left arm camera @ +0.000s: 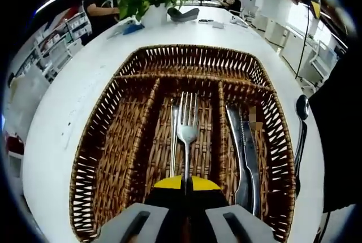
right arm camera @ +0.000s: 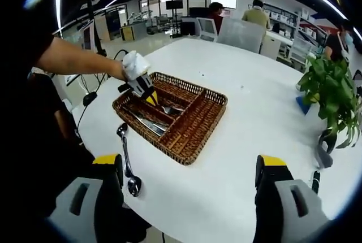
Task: Arrange the knives, forks, and spoons in their matching storage slots by inserting each utensil handle-first until every utensil is classified and aligned in the correct compartment
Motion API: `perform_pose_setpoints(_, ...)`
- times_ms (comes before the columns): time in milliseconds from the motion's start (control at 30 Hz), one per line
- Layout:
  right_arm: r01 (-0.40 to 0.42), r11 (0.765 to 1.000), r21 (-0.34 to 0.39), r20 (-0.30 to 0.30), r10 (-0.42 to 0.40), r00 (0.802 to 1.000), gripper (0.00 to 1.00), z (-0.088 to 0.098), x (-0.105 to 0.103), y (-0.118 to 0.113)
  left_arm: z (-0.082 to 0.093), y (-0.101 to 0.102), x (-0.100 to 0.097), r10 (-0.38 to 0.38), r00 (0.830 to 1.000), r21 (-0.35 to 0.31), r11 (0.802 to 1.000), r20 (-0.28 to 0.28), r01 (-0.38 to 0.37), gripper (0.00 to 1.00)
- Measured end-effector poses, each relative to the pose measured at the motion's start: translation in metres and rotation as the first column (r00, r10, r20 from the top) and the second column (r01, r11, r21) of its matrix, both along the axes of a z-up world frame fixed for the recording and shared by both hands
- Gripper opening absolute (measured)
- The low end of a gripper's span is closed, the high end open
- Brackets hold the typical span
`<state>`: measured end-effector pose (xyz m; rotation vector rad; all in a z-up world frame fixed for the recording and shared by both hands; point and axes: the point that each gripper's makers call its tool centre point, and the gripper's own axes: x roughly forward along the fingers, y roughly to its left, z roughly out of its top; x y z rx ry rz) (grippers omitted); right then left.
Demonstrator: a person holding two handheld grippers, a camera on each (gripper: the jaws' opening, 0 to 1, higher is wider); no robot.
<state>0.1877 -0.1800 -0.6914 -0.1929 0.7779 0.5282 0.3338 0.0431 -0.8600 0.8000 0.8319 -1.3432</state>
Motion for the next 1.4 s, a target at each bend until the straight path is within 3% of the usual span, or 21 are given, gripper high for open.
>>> perform_pose_setpoints(233, -0.019, 1.000, -0.005, -0.019, 0.018, 1.000, 0.99, -0.007, -0.006, 0.004, -0.001, -0.005, -0.003, -0.085, 0.996, 0.001, 0.996, 0.034, 0.085, 0.01)
perform_pose_setpoints(333, -0.021, 1.000, -0.010, -0.024, 0.021, 0.999, 0.99, -0.006, -0.007, 0.003, -0.009, 0.001, -0.001, -0.084, 0.996, 0.035, 0.996, 0.027, 0.083, 0.02)
perform_pose_setpoints(367, -0.023, 1.000, -0.013, -0.025, 0.023, 0.999, 0.99, -0.005, -0.007, 0.003, -0.005, -0.004, -0.001, -0.096, 0.995, 0.003, 0.995, 0.028, 0.096, 0.03)
perform_pose_setpoints(400, -0.027, 0.999, -0.017, -0.023, 0.027, 0.999, 0.99, -0.002, -0.008, 0.003, -0.004, -0.002, 0.000, -0.088, 0.996, 0.011, 0.996, 0.024, 0.088, 0.03)
perform_pose_setpoints(467, -0.026, 1.000, -0.017, -0.024, 0.025, 0.999, 0.99, 0.003, -0.009, 0.001, -0.004, -0.002, -0.001, -0.116, 0.992, 0.019, 0.993, 0.058, 0.115, 0.03)
perform_pose_setpoints(533, -0.034, 0.999, -0.031, -0.018, 0.033, 0.999, 0.99, 0.009, -0.009, -0.001, 0.003, -0.001, 0.003, -0.160, 0.979, 0.033, 0.987, 0.129, 0.157, 0.06)
perform_pose_setpoints(633, -0.038, 0.999, -0.037, -0.006, 0.038, 0.999, 0.99, 0.018, -0.007, -0.003, 0.009, 0.000, 0.004, -0.141, 0.980, 0.024, 0.990, 0.138, 0.139, 0.21)
perform_pose_setpoints(667, -0.046, 0.998, -0.040, 0.011, 0.047, 0.999, 0.99, 0.027, -0.003, -0.005, 0.034, -0.006, 0.005, -0.109, 0.983, -0.070, 0.990, 0.147, 0.120, 0.25)
perform_pose_setpoints(733, -0.051, 0.998, -0.046, 0.029, 0.053, 0.998, 0.99, 0.036, 0.003, -0.006, 0.046, 0.001, 0.005, -0.069, 0.987, -0.070, 0.994, 0.143, 0.079, 0.31)
perform_pose_setpoints(800, -0.059, 0.997, -0.043, 0.060, 0.062, 0.996, 0.99, 0.046, 0.009, -0.005, 0.062, 0.010, 0.009, -0.018, 0.983, -0.080, 0.996, 0.184, 0.033, 0.34)
perform_pose_setpoints(867, -0.067, 0.997, -0.031, 0.089, 0.070, 0.994, 0.99, 0.056, 0.013, -0.002, 0.086, 0.012, 0.003, 0.085, 0.985, -0.166, 0.984, 0.151, -0.059, 0.40)
perform_pose_setpoints(933, -0.077, 0.997, -0.022, 0.106, 0.079, 0.991, 0.99, 0.062, 0.013, 0.000, 0.105, 0.011, -0.007, 0.142, 0.986, -0.248, 0.962, 0.086, -0.117, 0.50)
perform_pose_setpoints(967, -0.088, 0.996, -0.020, 0.111, 0.089, 0.990, 0.99, 0.065, 0.013, 0.001, 0.119, 0.013, -0.012, 0.176, 0.981, -0.285, 0.947, 0.082, -0.146, 0.56)
perform_pose_setpoints(1033, -0.098, 0.995, -0.024, 0.127, 0.100, 0.987, 0.99, 0.070, 0.013, 0.000, 0.144, 0.023, -0.014, 0.268, 0.959, -0.329, 0.917, 0.092, -0.224, 0.63)
perform_pose_setpoints(1100, -0.099, 0.995, -0.021, 0.143, 0.101, 0.985, 0.99, 0.074, 0.014, 0.000, 0.161, 0.029, -0.021, 0.325, 0.944, -0.371, 0.885, 0.060, -0.281, 0.72)
perform_pose_setpoints(1133, -0.099, 0.995, -0.012, 0.151, 0.099, 0.983, 0.99, 0.075, 0.015, 0.000, 0.174, 0.035, -0.025, 0.365, 0.930, -0.403, 0.859, 0.051, -0.315, 0.76)
perform_pose_setpoints(1200, -0.096, 0.995, -0.001, 0.159, 0.095, 0.983, 0.99, 0.075, 0.017, 0.000, 0.189, 0.045, -0.030, 0.423, 0.905, -0.426, 0.829, 0.051, -0.364, 0.87)
perform_pose_setpoints(1267, -0.100, 0.995, 0.006, 0.173, 0.097, 0.980, 0.99, 0.078, 0.017, 0.002, 0.216, 0.059, -0.037, 0.509, 0.860, -0.485, 0.764, 0.046, -0.426, 0.97)
perform_pose_setpoints(1333, -0.097, 0.995, 0.011, 0.193, 0.093, 0.977, 0.99, 0.081, 0.018, 0.003, 0.232, 0.071, -0.043, 0.564, 0.824, -0.510, 0.724, 0.049, -0.465, 1.00)
perform_pose_setpoints(1367, -0.091, 0.996, 0.015, 0.200, 0.086, 0.976, 0.99, 0.083, 0.018, 0.002, 0.244, 0.075, -0.049, 0.585, 0.810, -0.544, 0.693, 0.041, -0.473, 1.00)
perform_pose_setpoints(1400, -0.082, 0.996, 0.023, 0.208, 0.075, 0.975, 0.99, 0.084, 0.019, 0.001, 0.245, 0.086, -0.046, 0.608, 0.793, -0.558, 0.671, 0.037, -0.488, 1.00)
